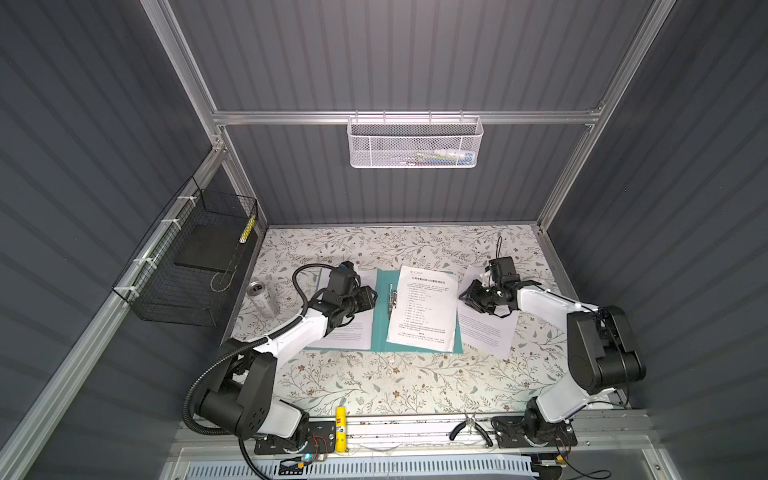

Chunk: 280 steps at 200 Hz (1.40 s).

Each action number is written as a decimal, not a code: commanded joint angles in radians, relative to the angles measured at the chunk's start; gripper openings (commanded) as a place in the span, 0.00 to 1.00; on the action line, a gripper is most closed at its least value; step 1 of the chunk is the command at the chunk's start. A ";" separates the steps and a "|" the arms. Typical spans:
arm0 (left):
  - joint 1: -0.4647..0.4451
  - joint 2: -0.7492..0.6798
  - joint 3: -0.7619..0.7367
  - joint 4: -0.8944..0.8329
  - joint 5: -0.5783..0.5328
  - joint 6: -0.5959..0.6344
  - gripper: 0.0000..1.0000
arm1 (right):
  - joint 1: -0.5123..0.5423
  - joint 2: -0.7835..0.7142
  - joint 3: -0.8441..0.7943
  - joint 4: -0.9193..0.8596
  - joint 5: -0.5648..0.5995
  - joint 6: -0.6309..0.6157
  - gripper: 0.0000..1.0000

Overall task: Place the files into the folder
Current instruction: 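Adjust the paper over the clip prongs and open the right gripper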

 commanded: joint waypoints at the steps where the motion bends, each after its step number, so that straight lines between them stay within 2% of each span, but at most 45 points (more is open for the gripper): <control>1: -0.004 0.008 0.021 -0.010 -0.006 0.024 0.44 | 0.001 0.034 0.014 0.033 -0.073 -0.007 0.32; 95: -0.004 0.034 -0.026 0.081 0.055 -0.005 0.50 | 0.022 -0.009 -0.105 0.066 -0.101 0.014 0.32; 196: -0.005 0.040 -0.041 0.098 0.070 -0.015 0.49 | 0.035 0.033 -0.121 0.098 -0.142 0.025 0.32; 280: -0.006 0.063 -0.043 0.108 0.080 -0.020 0.49 | 0.035 -0.069 -0.186 0.069 -0.116 0.022 0.32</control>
